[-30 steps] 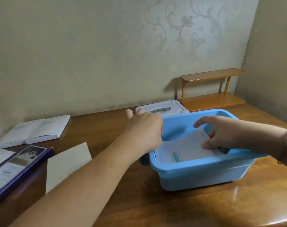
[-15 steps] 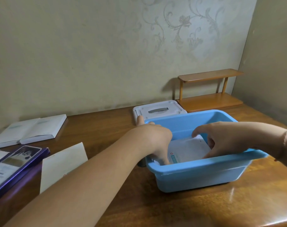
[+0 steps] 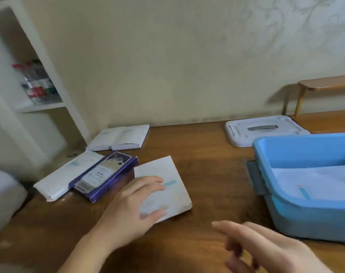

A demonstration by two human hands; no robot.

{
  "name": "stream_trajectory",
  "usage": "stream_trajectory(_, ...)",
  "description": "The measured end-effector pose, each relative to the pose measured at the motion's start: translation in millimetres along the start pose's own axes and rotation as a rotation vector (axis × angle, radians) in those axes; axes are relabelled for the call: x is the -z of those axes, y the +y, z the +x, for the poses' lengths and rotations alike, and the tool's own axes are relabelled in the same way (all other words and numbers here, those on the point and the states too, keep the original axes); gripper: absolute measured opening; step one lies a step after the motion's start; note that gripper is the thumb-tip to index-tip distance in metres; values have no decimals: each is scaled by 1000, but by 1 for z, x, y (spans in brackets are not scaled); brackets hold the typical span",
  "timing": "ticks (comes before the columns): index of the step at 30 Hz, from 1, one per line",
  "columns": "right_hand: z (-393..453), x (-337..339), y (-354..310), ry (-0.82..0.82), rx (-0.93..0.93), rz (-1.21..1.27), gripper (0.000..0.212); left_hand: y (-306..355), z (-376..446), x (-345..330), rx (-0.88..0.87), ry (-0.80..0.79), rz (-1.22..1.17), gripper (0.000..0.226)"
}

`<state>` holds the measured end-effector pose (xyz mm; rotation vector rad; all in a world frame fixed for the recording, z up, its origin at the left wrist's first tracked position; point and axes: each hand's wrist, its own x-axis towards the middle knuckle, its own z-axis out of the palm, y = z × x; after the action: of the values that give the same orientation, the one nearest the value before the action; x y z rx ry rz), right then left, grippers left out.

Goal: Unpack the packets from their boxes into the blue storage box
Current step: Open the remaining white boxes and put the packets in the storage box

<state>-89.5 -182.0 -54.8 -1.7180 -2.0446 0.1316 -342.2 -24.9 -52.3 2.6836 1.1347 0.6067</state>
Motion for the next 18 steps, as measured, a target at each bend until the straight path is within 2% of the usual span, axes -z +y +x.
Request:
stream_trajectory(2, 17, -29, -17, 4, 33, 44, 72, -29, -18, -3, 72, -108, 67, 49)
stream_trajectory(3, 31, -43, -10, 73, 20, 41, 74, -38, -23, -5, 97, -159, 61, 53)
stream_trajectory(4, 48, -53, -3, 47, -99, 71, 75, -45, -26, -7, 113, -209, 33, 58)
stream_trajectory(6, 76, -53, -1, -27, -224, 74, 73, -56, -28, -10, 130, -297, -68, 66)
stream_trajectory(9, 95, -64, 2, 5, -221, 33, 61, -62, -25, -12, 125, -322, -138, 67)
stream_trajectory(14, 97, -70, 8, 64, -158, 64, 38, -63, -20, -14, -3, -212, -116, 46)
stream_trajectory(16, 94, -61, 5, 160, -158, 218, 33, -59, -20, -10, -60, -31, -176, 38)
stream_trajectory(18, 92, -42, -3, 281, -126, 389, 24, -49, -19, -2, -90, 255, -351, 28)
